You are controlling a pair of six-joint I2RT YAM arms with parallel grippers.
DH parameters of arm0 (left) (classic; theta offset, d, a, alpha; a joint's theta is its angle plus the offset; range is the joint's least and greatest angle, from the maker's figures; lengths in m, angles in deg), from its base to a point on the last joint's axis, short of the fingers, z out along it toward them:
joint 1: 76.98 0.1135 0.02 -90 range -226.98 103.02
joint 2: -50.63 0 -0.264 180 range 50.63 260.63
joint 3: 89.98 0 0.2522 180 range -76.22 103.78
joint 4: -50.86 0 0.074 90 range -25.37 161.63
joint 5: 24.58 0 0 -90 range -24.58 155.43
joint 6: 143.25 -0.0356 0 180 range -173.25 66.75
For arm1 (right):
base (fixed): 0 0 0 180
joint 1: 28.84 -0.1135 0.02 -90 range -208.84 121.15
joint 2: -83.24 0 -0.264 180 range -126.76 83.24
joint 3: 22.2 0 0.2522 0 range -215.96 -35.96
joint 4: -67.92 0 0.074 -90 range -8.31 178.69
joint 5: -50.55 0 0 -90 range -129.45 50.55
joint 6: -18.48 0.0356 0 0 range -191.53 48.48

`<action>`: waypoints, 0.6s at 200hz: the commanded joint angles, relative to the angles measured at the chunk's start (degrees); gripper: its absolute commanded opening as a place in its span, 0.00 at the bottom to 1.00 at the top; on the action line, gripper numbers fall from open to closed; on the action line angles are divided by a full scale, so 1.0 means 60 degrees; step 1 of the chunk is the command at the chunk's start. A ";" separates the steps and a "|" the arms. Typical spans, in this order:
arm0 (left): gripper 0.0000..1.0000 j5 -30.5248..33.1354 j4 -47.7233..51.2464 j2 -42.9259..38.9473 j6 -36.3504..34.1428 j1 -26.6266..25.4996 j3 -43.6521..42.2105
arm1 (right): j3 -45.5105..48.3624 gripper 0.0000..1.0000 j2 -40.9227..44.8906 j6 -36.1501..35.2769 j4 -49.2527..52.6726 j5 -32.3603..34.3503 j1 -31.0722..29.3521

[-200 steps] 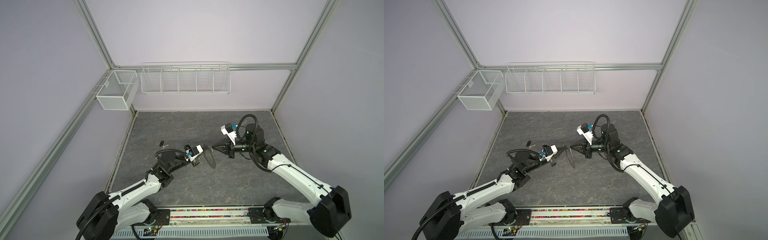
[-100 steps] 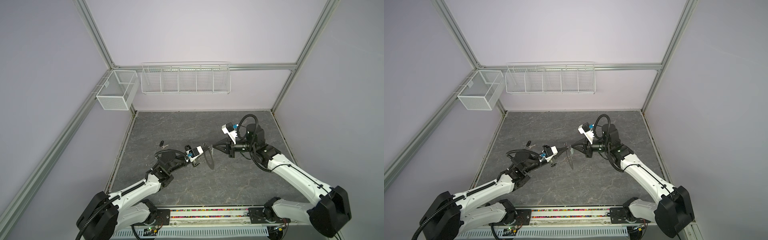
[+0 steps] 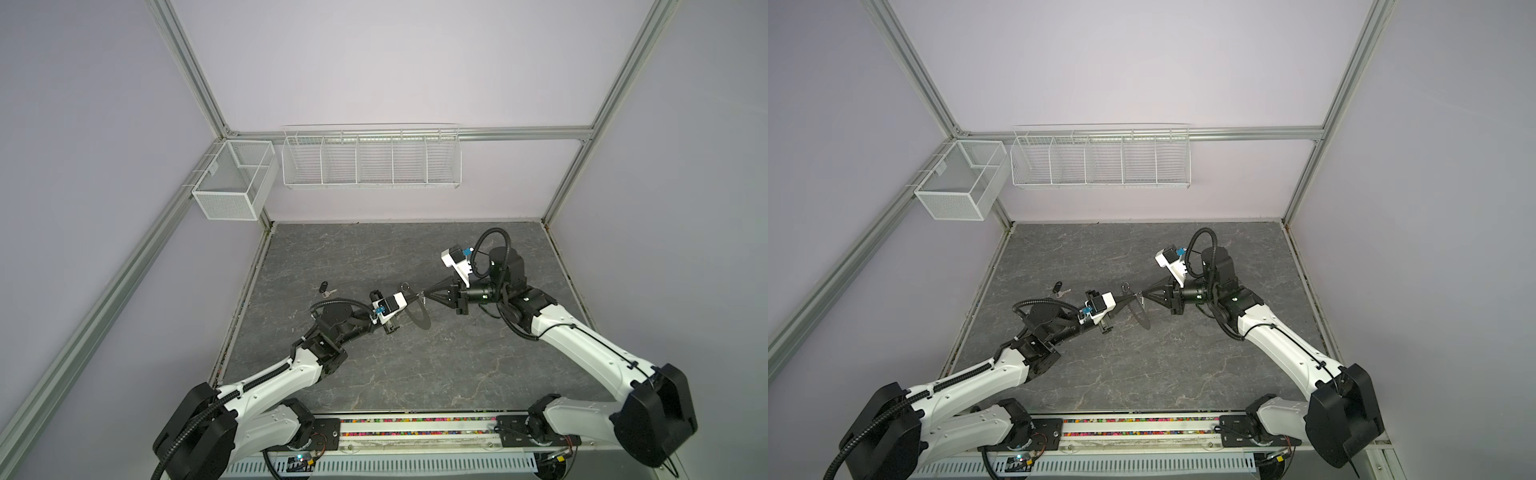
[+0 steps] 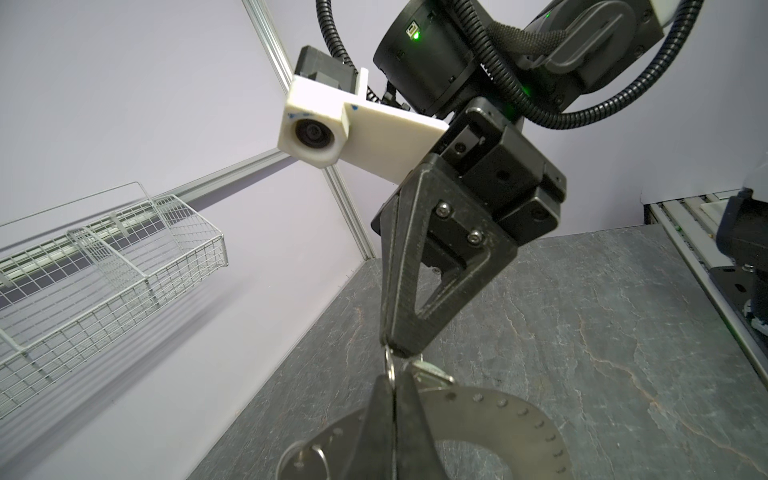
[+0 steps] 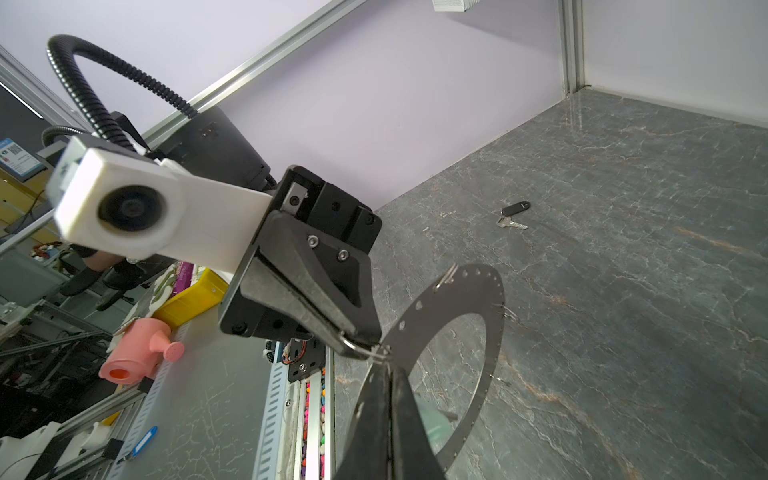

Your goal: Put the keys on the keyring

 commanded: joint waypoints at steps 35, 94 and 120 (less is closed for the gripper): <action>0.00 -0.0273 -0.0603 0.0111 0.0005 -0.0066 0.0348 | -0.0262 0.07 -0.0280 0.0362 -0.0301 -0.0327 0.0154; 0.00 -0.0293 -0.0620 0.0279 0.0502 -0.0036 0.0487 | -0.0626 0.29 -0.0140 -0.0973 0.1139 -0.0042 0.0313; 0.00 -0.0607 -0.0448 0.0441 0.0805 -0.0008 0.0609 | -0.0577 0.35 0.0713 -0.2540 0.1866 0.0443 0.0335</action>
